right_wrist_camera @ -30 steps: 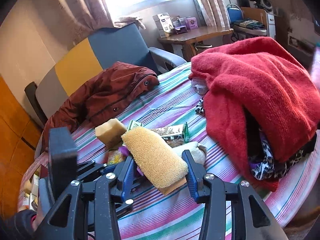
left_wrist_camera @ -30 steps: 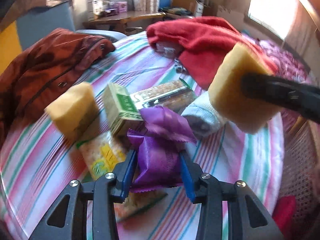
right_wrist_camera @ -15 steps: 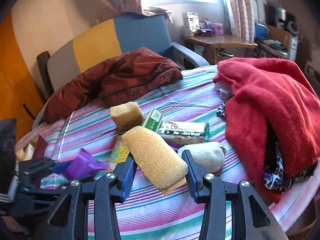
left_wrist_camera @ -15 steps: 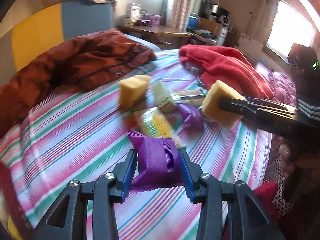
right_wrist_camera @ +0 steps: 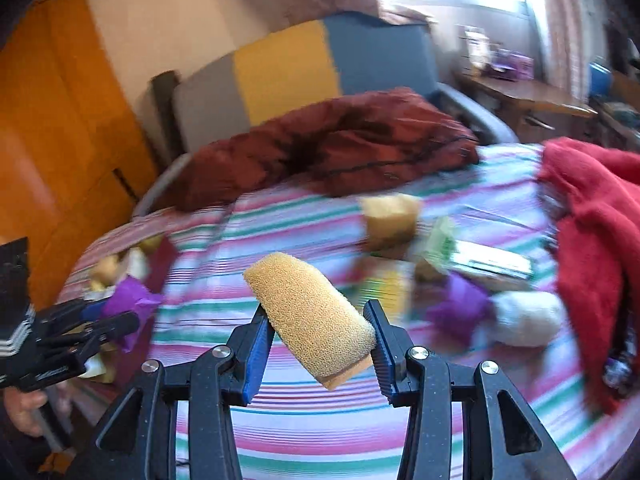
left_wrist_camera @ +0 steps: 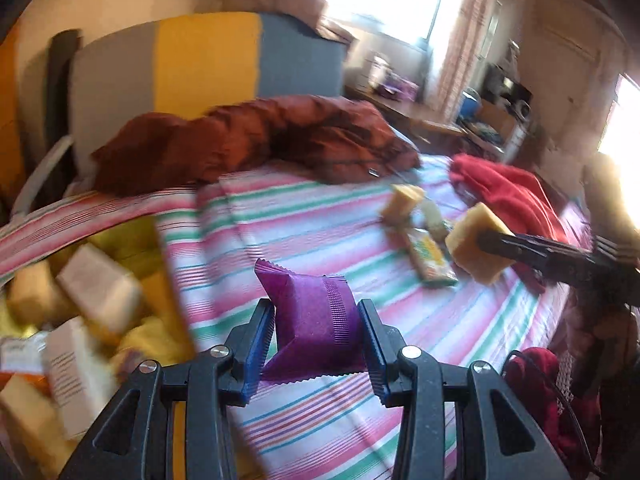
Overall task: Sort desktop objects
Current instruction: 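Carry the tan sponge and purple packet into the gold tray and open both tools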
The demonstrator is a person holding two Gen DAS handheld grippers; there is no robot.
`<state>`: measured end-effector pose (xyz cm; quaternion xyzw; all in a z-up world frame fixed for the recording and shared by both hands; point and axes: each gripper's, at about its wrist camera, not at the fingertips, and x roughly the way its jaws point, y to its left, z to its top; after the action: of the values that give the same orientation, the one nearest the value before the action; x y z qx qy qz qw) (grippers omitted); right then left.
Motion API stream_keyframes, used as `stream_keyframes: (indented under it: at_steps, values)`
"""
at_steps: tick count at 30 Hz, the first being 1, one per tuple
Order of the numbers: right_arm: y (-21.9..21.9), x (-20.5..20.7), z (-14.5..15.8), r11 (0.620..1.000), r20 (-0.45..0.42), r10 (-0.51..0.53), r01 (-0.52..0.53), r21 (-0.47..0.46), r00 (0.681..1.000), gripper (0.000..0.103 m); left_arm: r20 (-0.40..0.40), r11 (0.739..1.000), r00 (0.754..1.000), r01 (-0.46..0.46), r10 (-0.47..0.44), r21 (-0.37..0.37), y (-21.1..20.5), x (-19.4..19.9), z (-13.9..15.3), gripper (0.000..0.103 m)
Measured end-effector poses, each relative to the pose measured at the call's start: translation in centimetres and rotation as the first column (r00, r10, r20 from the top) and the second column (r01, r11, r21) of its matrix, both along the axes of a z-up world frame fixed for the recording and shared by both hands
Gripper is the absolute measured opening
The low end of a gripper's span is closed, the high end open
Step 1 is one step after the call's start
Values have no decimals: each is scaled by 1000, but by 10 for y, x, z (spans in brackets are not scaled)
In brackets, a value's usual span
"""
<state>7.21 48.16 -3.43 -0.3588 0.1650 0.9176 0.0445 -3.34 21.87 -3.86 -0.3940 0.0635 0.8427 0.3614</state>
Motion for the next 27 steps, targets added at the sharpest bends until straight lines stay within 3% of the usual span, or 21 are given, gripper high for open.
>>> stream_keyframes:
  at_steps: [5,11,12,15,22,27]
  values:
    - [-63,-17,19,986,-35,167,-168,-6,985,46,-8,989,989,-146,146,36,-64,-15,8,43]
    - [-161,-42,16,924,-24,381,-382,-23,924,46,82,972,974,-219,212,83,-115,-22,-3,43]
    - [-180,-48,12,910,-14,414,-414,-30,910,46,96,969,971,-226,217,97,-122,-21,-6,47]
    - [-208,-60,0,892,3,449,-447,-68,894,49,135,960,962,-253,237,120,-138,-17,-16,56]
    - [-235,-76,-21,871,41,478,-468,-147,877,55,149,934,936,-337,319,121,-170,-13,-27,57]
    - [-242,-74,-27,866,56,488,-475,-153,871,75,121,923,926,-371,359,100,-177,-10,-25,57]
